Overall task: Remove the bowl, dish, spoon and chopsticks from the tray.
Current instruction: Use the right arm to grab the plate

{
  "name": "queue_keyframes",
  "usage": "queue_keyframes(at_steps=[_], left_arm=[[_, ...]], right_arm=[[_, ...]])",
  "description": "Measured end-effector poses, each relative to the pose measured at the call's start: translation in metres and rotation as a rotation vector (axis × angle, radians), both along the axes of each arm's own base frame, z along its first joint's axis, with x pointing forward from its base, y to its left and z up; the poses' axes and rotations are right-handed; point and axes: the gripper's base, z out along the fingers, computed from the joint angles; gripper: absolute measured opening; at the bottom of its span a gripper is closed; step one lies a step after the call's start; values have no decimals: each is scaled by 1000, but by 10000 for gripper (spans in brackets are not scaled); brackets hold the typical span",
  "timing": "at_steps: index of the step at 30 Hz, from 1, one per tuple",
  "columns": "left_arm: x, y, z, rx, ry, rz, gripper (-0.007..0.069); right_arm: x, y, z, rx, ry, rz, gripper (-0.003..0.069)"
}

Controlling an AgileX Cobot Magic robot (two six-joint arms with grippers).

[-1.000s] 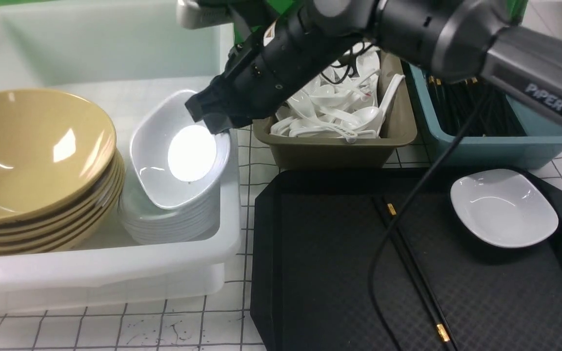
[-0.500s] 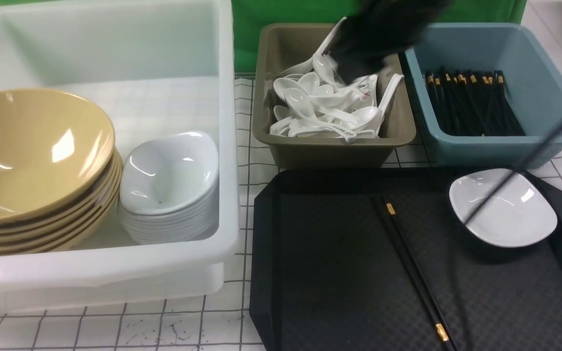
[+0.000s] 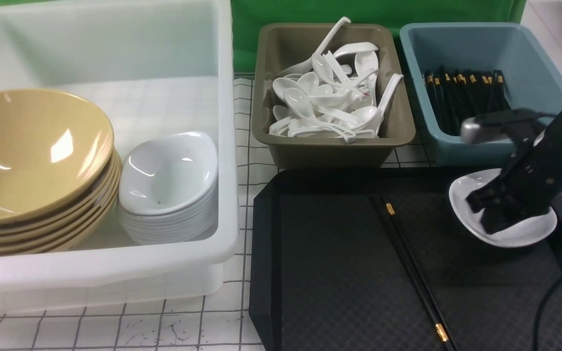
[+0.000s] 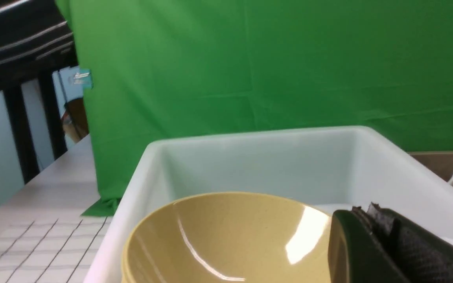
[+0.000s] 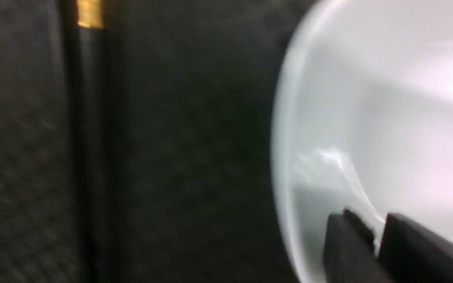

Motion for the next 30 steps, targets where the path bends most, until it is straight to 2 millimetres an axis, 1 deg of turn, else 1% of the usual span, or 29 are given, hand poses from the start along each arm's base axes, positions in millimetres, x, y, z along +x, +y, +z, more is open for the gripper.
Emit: queue_keyframes(at_steps=[2,4,6,8,9,11,13,14,15,16,17,19,20,21,22,26,28,30], left_arm=[[0,-2,0,25,-13,-21,-6],[1,-3,-1,36,-18,-32,-6],[1,-4,-2,42,-18,-36,-6],[1,-4,-3,43,-16,-36,-6],[1,-4,-3,43,-16,-36,-6],[1,-4,-3,43,-14,-33,-6],[1,-3,-3,43,-13,-31,-6],[1,-3,-3,43,-13,-31,-6],[1,-3,-3,43,-13,-31,-6],[1,-3,-3,43,-13,-31,-6],[1,-3,-3,43,-13,-31,-6],[1,-3,-3,43,-13,-31,-6],[1,-3,-3,43,-13,-31,-6],[1,-3,-3,43,-13,-31,-6],[1,-3,-3,43,-13,-31,-6],[1,-3,-3,43,-13,-31,-6],[1,-3,-3,43,-13,-32,-6],[1,-3,-3,43,-13,-32,-6]], right_arm=[[2,14,-9,56,10,20,168],[3,24,-11,101,15,18,169],[3,32,-6,129,3,26,181],[3,33,5,135,-24,34,204],[3,31,17,131,-56,41,224],[1,26,31,119,-89,48,260],[-4,13,50,82,-135,33,311],[-5,8,53,73,-140,22,324],[-6,-1,58,53,-149,-12,346],[-6,-15,61,18,-153,-68,375],[-7,-25,61,2,-148,-112,393],[-7,-42,56,-10,-135,-193,421],[-7,-43,56,-10,-136,-203,427],[-8,-52,48,-7,-116,-248,442],[-9,-55,40,0,-93,-269,451],[-12,-54,4,52,6,-316,463],[-11,-53,-9,71,34,-330,463],[-9,-52,-18,85,41,-331,451]])
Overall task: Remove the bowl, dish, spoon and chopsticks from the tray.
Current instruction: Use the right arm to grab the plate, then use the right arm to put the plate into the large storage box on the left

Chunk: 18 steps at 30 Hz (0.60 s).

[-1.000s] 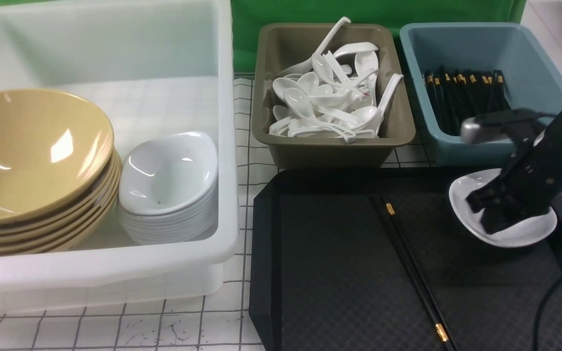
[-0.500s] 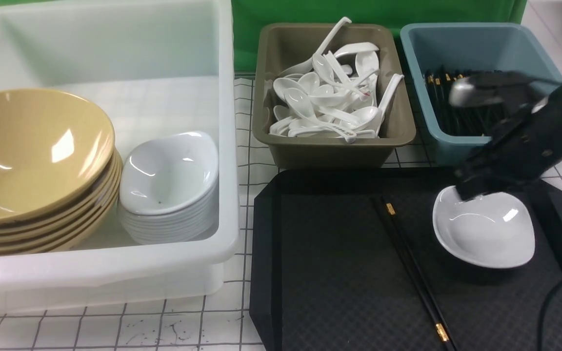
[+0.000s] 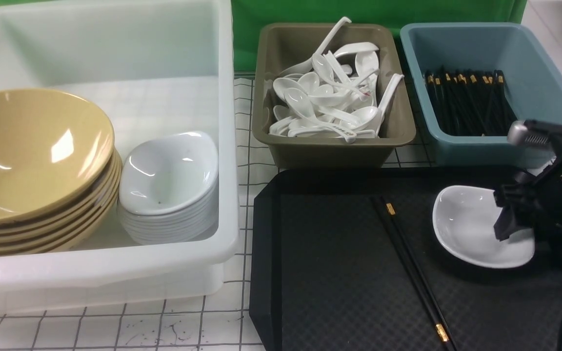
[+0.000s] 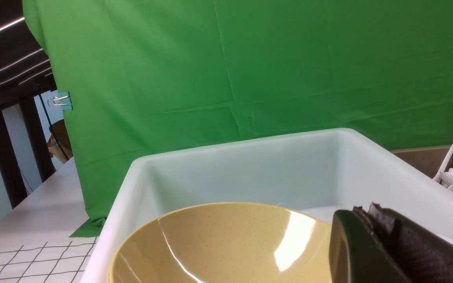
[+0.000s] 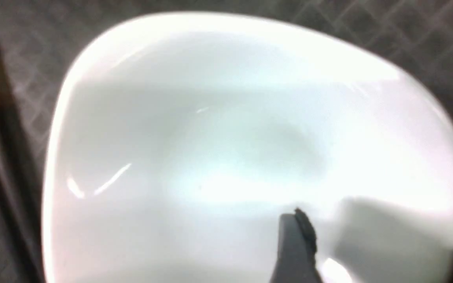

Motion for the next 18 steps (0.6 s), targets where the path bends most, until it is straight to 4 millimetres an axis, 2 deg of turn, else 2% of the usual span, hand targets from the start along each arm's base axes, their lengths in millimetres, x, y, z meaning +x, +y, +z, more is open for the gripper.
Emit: queue_keyframes(at_steps=[3,4,6,7,8,10,13,16,18], left_arm=[[0,0,0,0,0,0,-6],[0,0,0,0,0,0,-6],[0,0,0,0,0,0,-6],[0,0,0,0,0,0,-6],[0,0,0,0,0,0,-6],[0,0,0,0,0,0,-6],[0,0,0,0,-2,-3,-6],[0,-2,1,9,-15,-24,-6],[0,-3,2,11,-21,-34,-6]], right_arm=[[1,3,-2,31,-10,35,385],[0,5,-1,47,-12,66,321],[-1,6,0,59,-13,84,277],[-3,8,4,76,-20,105,219],[-6,12,20,119,-61,129,108],[-11,17,36,148,-100,151,71],[-15,39,85,183,-254,227,67],[-17,86,135,214,-430,351,67],[-17,110,154,233,-501,407,67]])
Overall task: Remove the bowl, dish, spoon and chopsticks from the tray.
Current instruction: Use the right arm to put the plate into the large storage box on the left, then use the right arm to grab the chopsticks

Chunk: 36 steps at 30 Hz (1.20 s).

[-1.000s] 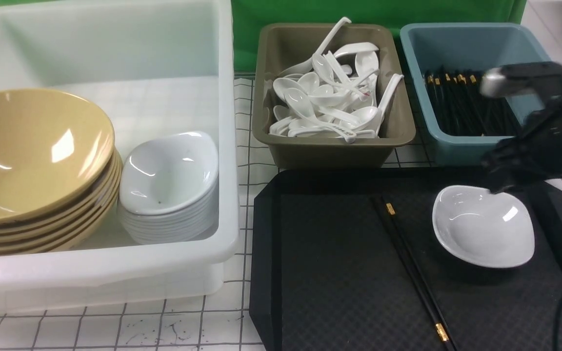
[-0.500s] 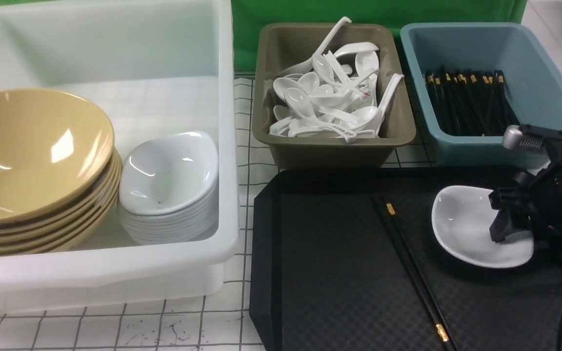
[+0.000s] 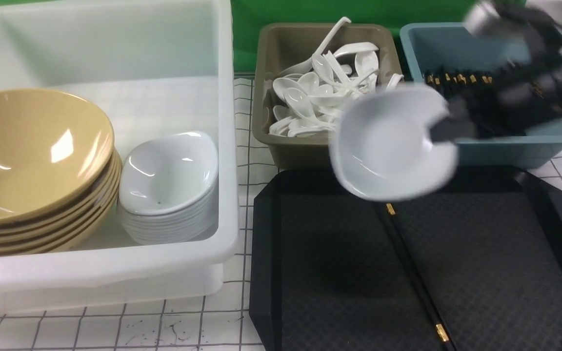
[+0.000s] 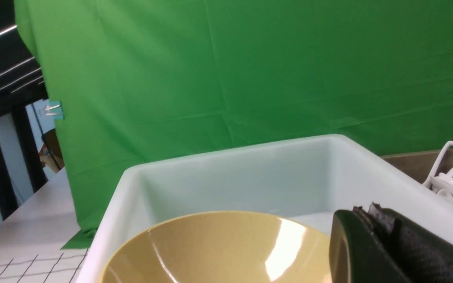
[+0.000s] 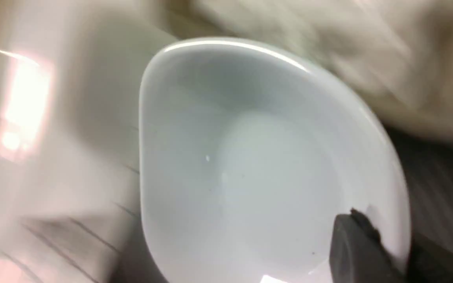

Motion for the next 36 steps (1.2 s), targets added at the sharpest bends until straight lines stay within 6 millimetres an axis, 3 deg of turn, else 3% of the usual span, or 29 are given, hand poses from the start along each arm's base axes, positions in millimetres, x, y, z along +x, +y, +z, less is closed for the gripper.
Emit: queue_keyframes(at_steps=[1,3,4,5,7,10,14,17,21,26,30,32,34,36], left_arm=[[0,-1,0,3,-4,-5,-6],[0,-1,1,5,-6,-9,-6],[0,-1,1,5,-6,-9,-6],[0,-1,1,7,-7,-9,-6],[0,-1,1,7,-7,-9,-6],[-1,-1,1,6,-13,-11,-6],[-5,0,2,3,-38,-11,-6],[-8,2,3,-3,-51,2,-6],[-9,4,2,-8,-45,28,-6],[-10,6,2,-17,-44,38,-6],[-10,6,2,-30,-44,39,-6],[-10,6,2,-33,-43,39,-6],[-10,6,2,-35,-43,39,-6],[-10,6,2,-35,-43,39,-6]], right_arm=[[-2,35,22,28,-88,75,67],[0,82,43,62,-168,144,67],[-2,85,43,68,-165,147,67],[4,112,45,55,-178,166,67],[15,141,43,14,-184,171,67],[34,172,32,-66,-166,169,69],[54,198,6,-120,-86,166,85],[60,215,-7,-139,-34,184,144],[60,218,-6,-158,-10,199,262],[49,202,26,-250,-48,239,409],[39,165,65,-410,-170,160,438],[35,143,76,-454,-188,111,439],[28,111,79,-492,-159,54,439],[20,89,60,-544,-72,35,439]])
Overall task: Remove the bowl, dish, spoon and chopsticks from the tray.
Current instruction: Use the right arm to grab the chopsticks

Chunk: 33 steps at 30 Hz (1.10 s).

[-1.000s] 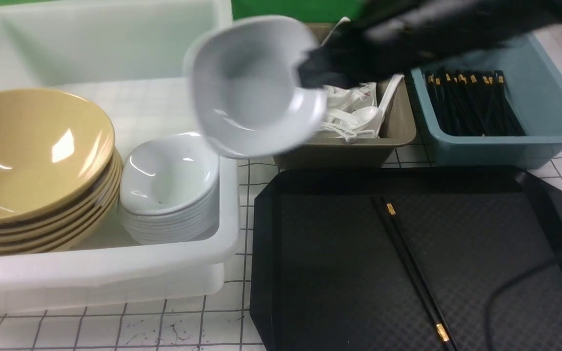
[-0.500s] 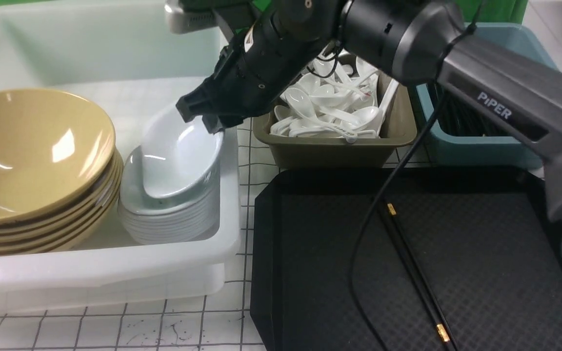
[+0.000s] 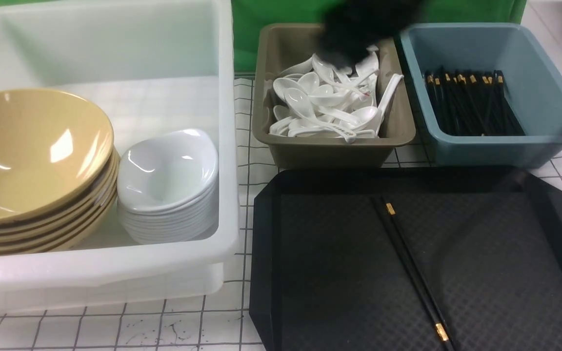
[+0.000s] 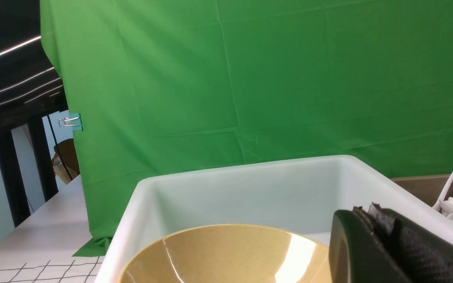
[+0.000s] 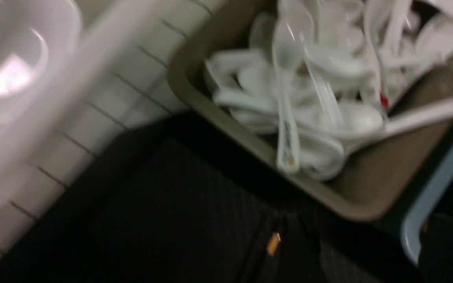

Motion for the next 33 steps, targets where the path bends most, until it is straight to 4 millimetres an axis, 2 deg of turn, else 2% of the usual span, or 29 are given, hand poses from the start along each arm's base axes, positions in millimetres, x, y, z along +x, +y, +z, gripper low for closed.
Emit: queue_keyframes(at_steps=[1,3,5,7,10,15,18,20,24,26,28,29,33], left_arm=[[0,0,0,0,0,0,-6],[0,0,0,0,0,-1,-6],[0,0,0,0,0,-1,-6],[0,0,0,0,0,-1,-6],[0,0,0,0,1,-1,-6],[2,-1,-6,4,17,-4,-6],[2,-1,-7,6,19,-4,-6],[2,-1,-7,12,17,-4,-6],[2,-1,-6,21,12,-7,-6],[2,-2,-6,24,10,-9,-6],[2,-2,-6,27,6,-16,-6],[2,-2,-6,29,5,-17,-6],[2,-3,-5,31,2,-21,-6]], right_arm=[[-6,-13,-15,-30,55,-27,439],[-27,-37,-56,-104,191,-63,436],[-40,-48,-92,-136,272,-72,430],[-54,-56,-128,-128,334,-94,416],[-60,-54,-161,-62,349,-113,391],[-49,-42,-177,24,333,-124,367],[-47,-41,-184,21,342,-124,359],[-43,-39,-198,5,365,-124,339],[-38,-36,-212,-7,387,-126,289],[-38,-36,-214,-8,390,-127,266],[-37,-35,-216,-9,389,-117,169],[-37,-35,-216,-11,386,-110,150],[-37,-36,-212,-10,375,-94,133]])
